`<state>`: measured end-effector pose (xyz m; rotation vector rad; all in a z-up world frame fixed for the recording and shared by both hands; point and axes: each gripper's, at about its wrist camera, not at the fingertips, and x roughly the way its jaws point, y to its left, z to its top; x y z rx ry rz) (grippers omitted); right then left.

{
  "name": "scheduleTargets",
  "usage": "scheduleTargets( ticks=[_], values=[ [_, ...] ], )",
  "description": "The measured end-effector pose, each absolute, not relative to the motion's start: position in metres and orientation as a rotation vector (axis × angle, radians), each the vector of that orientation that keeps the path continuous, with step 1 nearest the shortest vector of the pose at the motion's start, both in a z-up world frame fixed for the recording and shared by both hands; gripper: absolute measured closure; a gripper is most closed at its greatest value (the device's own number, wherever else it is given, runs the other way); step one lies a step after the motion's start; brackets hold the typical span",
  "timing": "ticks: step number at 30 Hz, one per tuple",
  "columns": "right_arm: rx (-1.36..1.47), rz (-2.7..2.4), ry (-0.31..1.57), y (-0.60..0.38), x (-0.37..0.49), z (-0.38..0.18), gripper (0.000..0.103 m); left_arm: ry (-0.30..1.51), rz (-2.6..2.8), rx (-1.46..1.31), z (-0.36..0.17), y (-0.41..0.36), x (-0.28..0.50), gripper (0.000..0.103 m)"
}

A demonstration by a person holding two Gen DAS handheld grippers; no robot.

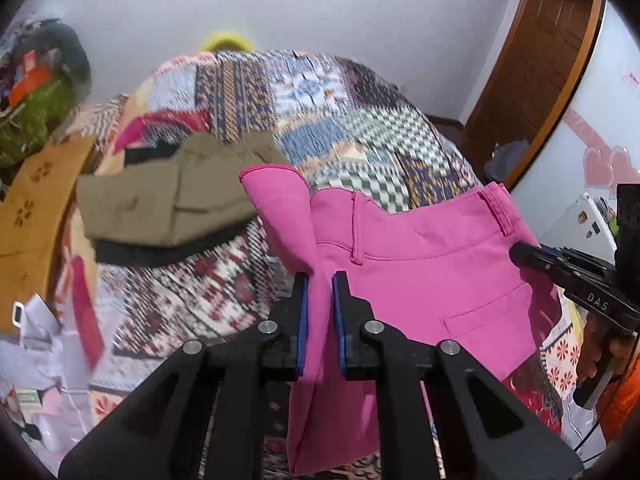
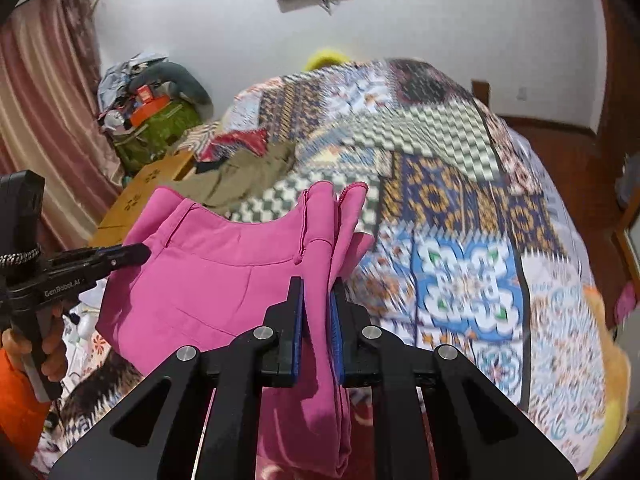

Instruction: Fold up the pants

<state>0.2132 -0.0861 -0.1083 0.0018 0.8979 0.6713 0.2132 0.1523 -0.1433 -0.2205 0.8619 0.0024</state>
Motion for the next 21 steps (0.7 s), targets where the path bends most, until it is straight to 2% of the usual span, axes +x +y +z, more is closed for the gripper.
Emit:
scheduleTargets(
  ticks=[12, 21],
  values=[
    [-0.060, 0.749, 0.806, -0.008, 0.247, -0.080, 0.092, 0.751, 0.144, -0.189, -0.109, 0.227, 0.234, 0.092],
    [-0.075, 0.794, 0.826, 0.063, 0.279, -0.093, 0.092, 0.764, 0.262, -0.213, -0.132, 0.286, 0.253, 0.092]
  ],
)
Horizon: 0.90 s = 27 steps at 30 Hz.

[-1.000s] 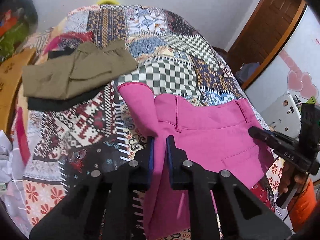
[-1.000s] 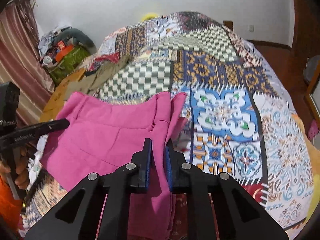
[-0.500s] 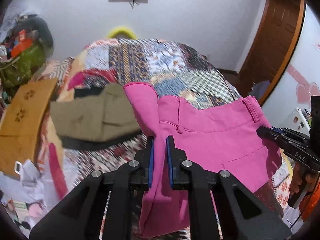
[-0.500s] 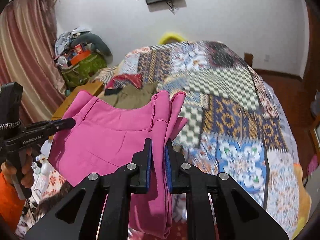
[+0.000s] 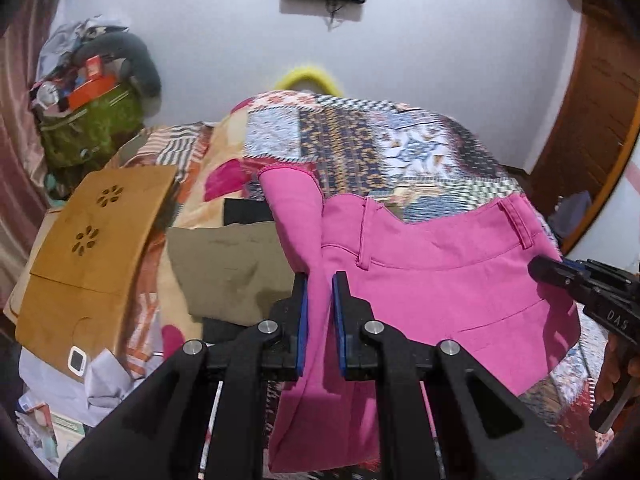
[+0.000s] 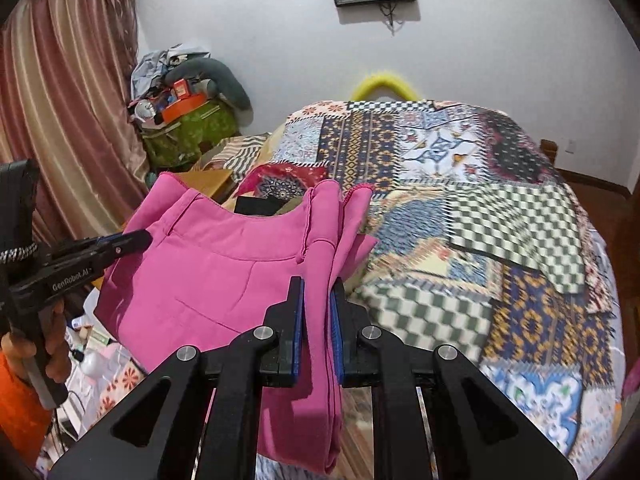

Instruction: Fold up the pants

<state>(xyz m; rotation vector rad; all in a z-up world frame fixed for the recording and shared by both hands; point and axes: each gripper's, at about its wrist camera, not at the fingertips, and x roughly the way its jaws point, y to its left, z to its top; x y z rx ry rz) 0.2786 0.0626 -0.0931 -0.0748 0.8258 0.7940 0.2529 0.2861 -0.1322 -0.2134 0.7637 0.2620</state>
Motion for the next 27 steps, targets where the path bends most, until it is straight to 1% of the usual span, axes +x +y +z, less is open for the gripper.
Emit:
scheduleTargets(
  ticks=[6, 13, 24, 26, 27],
  values=[
    [-0.080, 0.820, 0.885, 0.108, 0.307, -0.113, 0.093, 0.789, 0.322, -0.205, -0.155, 0.319, 0.279, 0.092],
    [-0.111, 0.813, 0.901, 0.143, 0.336, -0.134, 0.093, 0.838, 0.346, -0.220, -0.188, 0.352, 0.321, 0.092],
    [-0.154, 0.767, 0.940, 0.172, 0.375, -0.177, 0.092, 0.891, 0.350, -0.199, -0.238, 0.374, 0.366, 0.092],
    [-0.166, 0.764, 0.962, 0.175, 0.378, -0.185, 0.092, 0.921, 0.347, -0.211, -0.247, 0.376, 0.369, 0.091],
    [-0.183, 0.762, 0.975, 0.176, 0.378, -0.189, 0.092, 0.934, 0.349, -0.216, -0.251, 0.378, 0.368, 0.089]
  ],
)
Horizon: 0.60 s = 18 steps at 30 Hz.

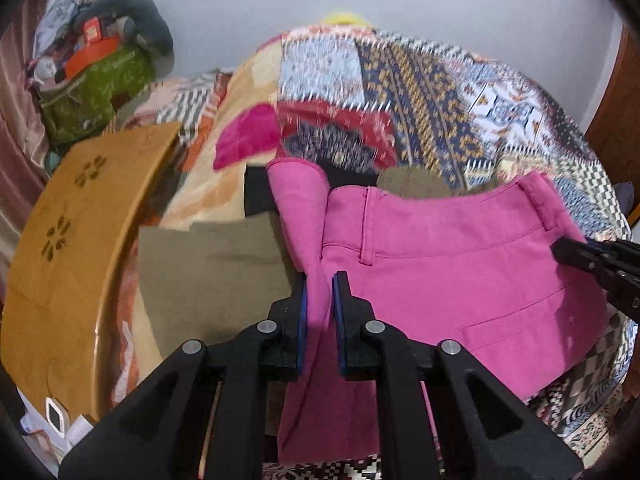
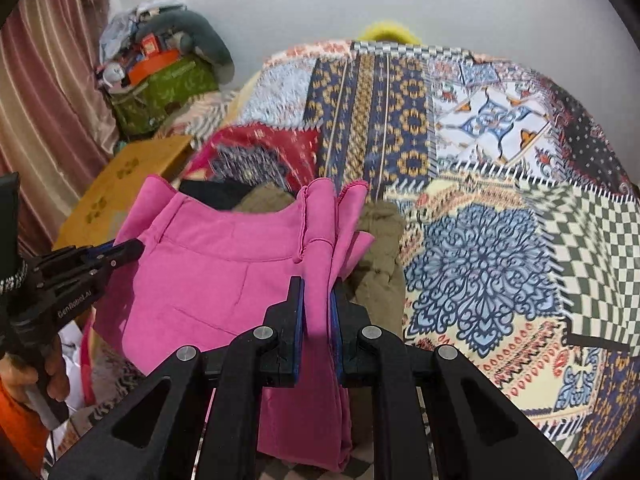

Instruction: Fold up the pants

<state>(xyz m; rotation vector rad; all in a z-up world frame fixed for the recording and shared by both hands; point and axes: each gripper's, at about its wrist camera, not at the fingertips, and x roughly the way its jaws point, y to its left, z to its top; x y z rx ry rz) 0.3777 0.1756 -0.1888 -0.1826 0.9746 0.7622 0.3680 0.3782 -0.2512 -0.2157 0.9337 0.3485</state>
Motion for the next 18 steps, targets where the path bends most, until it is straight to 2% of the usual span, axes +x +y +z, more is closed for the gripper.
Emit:
scheduleTargets(
  ticks=[4, 10, 18],
  values=[
    [-0.218, 0.756, 0.983, 0.169, 0.376, -0.192, 0.088, 0.938, 0.357, -0.248, -0.253, 0.387, 0.358, 0.084],
    [-0.194, 0.719, 0.997, 0.148, 0.372, -0.176, 0.088, 0.978, 0.365, -0.356, -0.243, 0.400, 0.340, 0.082],
    [-0.127, 0.752, 0.904, 0.118, 0.337, -0.110, 0.088, 0.904, 0.359, -0.280, -0.171, 0.367, 0.293, 0.082]
  ],
)
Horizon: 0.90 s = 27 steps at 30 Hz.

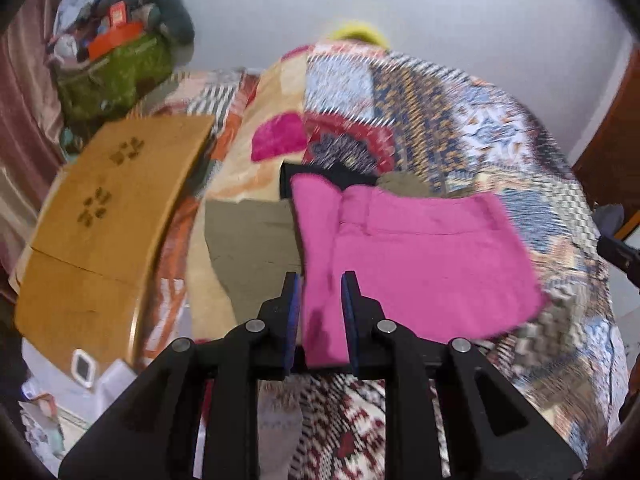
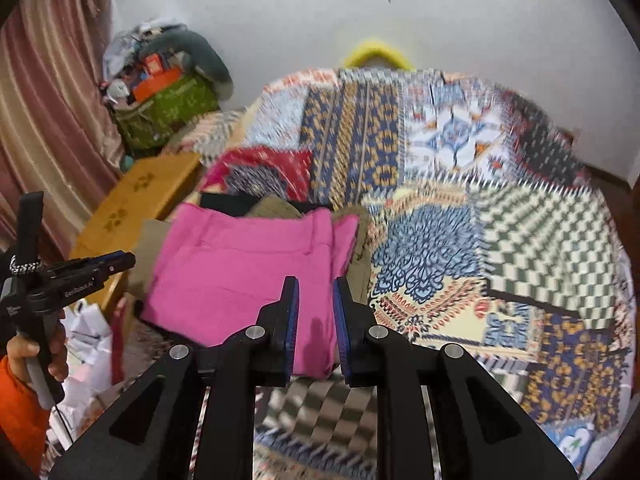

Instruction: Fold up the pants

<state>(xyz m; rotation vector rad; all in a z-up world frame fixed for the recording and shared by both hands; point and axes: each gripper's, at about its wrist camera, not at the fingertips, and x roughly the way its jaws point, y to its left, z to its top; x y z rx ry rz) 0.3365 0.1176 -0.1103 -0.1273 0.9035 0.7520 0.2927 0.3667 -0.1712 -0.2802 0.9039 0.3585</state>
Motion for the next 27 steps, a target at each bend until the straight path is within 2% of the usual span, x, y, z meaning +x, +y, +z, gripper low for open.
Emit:
scheduleTargets(
  ticks=[5, 8, 10, 17, 21, 22, 23, 24, 25, 26, 27],
  values=[
    [-0.122, 0.785, 0.772, 0.100, 0.294, -0.057, 0.088, 0.788, 0.319, -0.196, -0.105, 0.320, 0.248, 0.081],
    [-0.131, 0.811, 0.685, 0.089, 0.260, -0.025, 0.088, 0.702, 0.311, -0.140, -0.066, 0.290, 0.217, 0.074],
    [-0.137, 0.825, 0.626, 0.079, 0.235, -0.006, 0.087, 0.635, 0.304, -0.122, -0.043, 0.272, 0.192, 0.065],
    [-0.105, 0.849, 0.467, 0.041, 0.165, 0.041, 0.087, 0.457, 0.283, -0.106, 0.013, 0.222, 0.114, 0.061],
    [-0.080, 0.859, 0.395, 0.018, 0.129, 0.059, 0.087, 0.368, 0.279, -0.099, 0.030, 0.197, 0.071, 0.050],
    [-0.075, 0.860, 0.384, 0.013, 0.122, 0.061, 0.084, 0.347, 0.280, -0.088, 0.034, 0.190, 0.061, 0.048],
    [-0.069, 0.860, 0.374, 0.009, 0.115, 0.062, 0.076, 0.330, 0.278, -0.079, 0.036, 0.184, 0.053, 0.046],
    [-0.059, 0.859, 0.360, 0.004, 0.107, 0.064, 0.071, 0.313, 0.275, -0.071, 0.039, 0.179, 0.045, 0.040],
    [-0.053, 0.858, 0.348, 0.000, 0.100, 0.065, 0.059, 0.298, 0.277, -0.065, 0.041, 0.173, 0.037, 0.032],
    [-0.046, 0.854, 0.331, -0.004, 0.093, 0.066, 0.048, 0.283, 0.278, -0.063, 0.043, 0.168, 0.030, 0.028],
    [-0.041, 0.844, 0.311, -0.008, 0.086, 0.066, 0.043, 0.267, 0.274, -0.062, 0.045, 0.164, 0.023, 0.021]
  ],
)
